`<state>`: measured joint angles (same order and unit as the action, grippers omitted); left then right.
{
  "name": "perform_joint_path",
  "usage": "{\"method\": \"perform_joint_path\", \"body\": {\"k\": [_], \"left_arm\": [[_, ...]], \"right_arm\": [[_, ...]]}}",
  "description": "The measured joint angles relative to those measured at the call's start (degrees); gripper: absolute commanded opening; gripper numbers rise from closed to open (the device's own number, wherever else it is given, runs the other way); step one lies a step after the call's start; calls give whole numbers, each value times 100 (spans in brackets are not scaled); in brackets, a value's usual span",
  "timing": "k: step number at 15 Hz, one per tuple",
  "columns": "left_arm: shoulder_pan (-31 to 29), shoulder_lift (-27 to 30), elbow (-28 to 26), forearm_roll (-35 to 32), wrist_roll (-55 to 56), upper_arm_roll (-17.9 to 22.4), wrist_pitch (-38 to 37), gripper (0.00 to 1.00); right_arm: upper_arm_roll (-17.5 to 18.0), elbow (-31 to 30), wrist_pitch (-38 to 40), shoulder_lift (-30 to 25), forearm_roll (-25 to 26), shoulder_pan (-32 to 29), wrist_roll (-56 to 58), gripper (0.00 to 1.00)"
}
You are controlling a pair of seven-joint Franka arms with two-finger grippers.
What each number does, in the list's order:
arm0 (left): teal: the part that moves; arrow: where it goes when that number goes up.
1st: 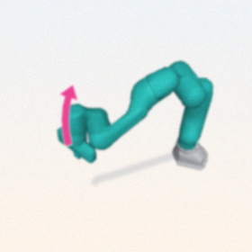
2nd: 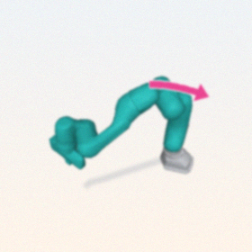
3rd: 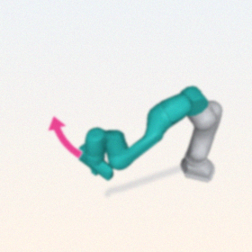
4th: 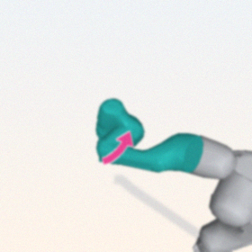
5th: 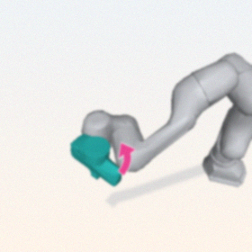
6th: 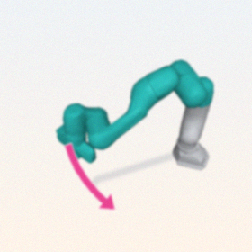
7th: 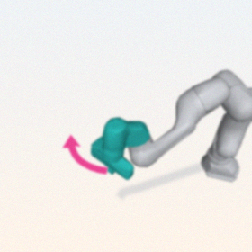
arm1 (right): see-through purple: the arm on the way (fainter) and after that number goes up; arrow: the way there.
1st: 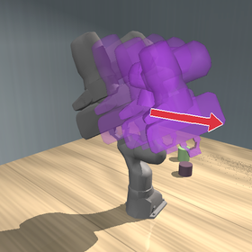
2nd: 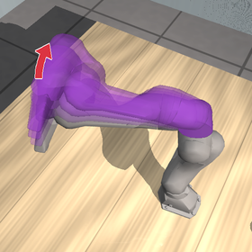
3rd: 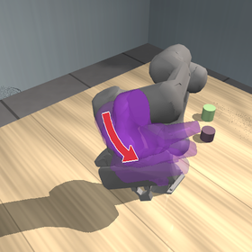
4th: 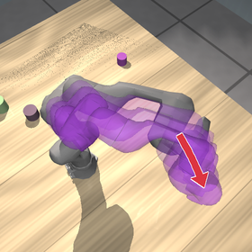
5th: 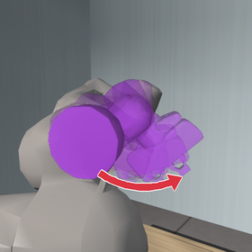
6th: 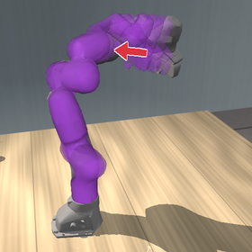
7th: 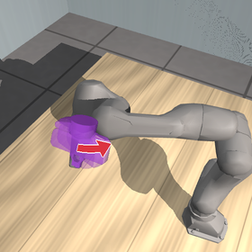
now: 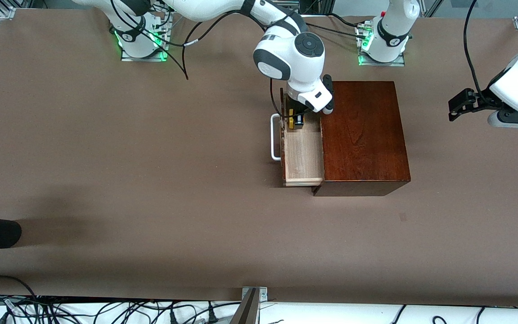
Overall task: Open drawer, take yellow block, close drawer
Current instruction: 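Close the right gripper on the yellow cube and lift it, then carry the cube away with the right gripper while the left gripper reaches the drawer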
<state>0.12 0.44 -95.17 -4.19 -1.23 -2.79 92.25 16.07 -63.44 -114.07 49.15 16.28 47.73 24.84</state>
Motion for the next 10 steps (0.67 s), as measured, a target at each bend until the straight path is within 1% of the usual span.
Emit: {"method": "perform_joint_path", "body": {"k": [3,6,8,10], "left_arm": [[2,1,2,0,0,-7,0,100],[68,2,28,0,-17,-20,-27,100],[216,-7,67,2,-17,-27,-248,100],[430,-39,143,7,-117,-41,-516,100]], "right_arm": [[-11,298,269,-120,0,-12,-19,0],[-16,811,986,-416,0,-44,-22,0],[-33,993,1302,-694,0,-117,-33,0],[-53,1044,1521,-996,0,-295,-102,0]]}}
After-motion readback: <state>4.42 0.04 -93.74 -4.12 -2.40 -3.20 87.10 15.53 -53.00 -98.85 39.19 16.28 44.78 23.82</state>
